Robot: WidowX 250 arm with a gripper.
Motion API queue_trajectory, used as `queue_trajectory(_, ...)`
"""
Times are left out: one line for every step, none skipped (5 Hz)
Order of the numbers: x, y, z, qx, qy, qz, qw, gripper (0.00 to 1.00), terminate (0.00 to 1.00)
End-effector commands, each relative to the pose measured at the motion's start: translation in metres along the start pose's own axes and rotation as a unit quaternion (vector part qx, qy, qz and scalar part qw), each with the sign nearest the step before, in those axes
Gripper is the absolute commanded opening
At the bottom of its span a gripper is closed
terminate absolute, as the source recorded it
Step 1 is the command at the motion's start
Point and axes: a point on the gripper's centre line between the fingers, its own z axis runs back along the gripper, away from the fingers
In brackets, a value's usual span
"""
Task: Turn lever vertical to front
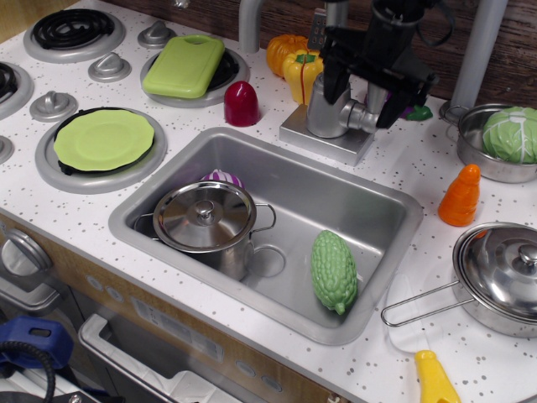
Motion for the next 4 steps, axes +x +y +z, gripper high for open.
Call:
queue_trajectory(0.027,0.001,0.025,0.001,-0.059,-0.002,0.9983,1.0,0.0)
queue_trajectory(0.034,0.0,0.02,-0.003,-0.075,-0.005,0.9972,1.0,0.0)
queue_trajectory(0.041,-0.001,0.017,-0.008,-0.083,-0.008,0.9965,1.0,0.0)
queue_trajectory(0.042,-0.006,0.015,-0.01,-0.084,0.003,0.9964,0.0,0.0)
